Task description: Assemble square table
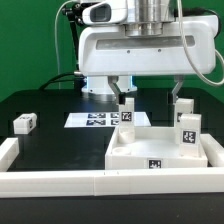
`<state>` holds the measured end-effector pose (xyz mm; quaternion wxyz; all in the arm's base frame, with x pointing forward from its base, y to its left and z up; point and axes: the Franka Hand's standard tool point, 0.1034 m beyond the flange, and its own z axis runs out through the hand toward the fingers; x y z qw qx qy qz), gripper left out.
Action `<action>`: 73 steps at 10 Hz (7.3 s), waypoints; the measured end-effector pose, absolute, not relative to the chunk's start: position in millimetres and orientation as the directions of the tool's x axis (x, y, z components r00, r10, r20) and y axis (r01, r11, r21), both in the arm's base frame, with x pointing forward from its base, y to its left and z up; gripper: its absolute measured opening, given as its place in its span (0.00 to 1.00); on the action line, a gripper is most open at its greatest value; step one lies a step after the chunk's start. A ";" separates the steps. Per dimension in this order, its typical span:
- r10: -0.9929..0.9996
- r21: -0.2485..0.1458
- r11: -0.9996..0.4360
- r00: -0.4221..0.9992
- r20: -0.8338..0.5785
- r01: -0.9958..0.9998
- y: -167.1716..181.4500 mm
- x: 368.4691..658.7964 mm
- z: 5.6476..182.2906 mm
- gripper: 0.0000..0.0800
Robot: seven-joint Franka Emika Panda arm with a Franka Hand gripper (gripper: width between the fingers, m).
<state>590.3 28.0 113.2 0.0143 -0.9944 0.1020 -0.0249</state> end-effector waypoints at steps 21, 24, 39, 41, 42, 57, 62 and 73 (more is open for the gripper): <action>-0.193 0.047 -0.980 0.981 0.024 -0.194 -173.7 444.9 59.2 0.81; -0.192 0.048 -0.980 0.981 0.021 -0.193 -173.5 444.2 57.8 0.81; -0.160 -0.014 -0.984 0.908 -0.386 -0.179 -236.4 362.7 24.5 0.81; -0.197 -0.016 -0.970 0.827 -0.526 -0.241 -224.3 359.4 26.1 0.81; -0.184 -0.024 -0.970 0.801 -0.570 -0.240 -223.8 360.0 24.5 0.81; -0.113 0.017 -0.986 0.578 -0.808 -0.168 -208.9 347.5 1.5 0.33; -0.091 -0.009 -0.986 0.588 -0.804 -0.164 -207.2 352.2 13.2 0.33; -0.155 -0.008 -0.984 0.891 -0.426 -0.175 -177.0 406.8 77.2 0.34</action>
Offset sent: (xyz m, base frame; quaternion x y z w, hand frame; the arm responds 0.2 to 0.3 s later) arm -0.0210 -0.0604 -0.0096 -0.0094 -0.0139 -0.0632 0.9979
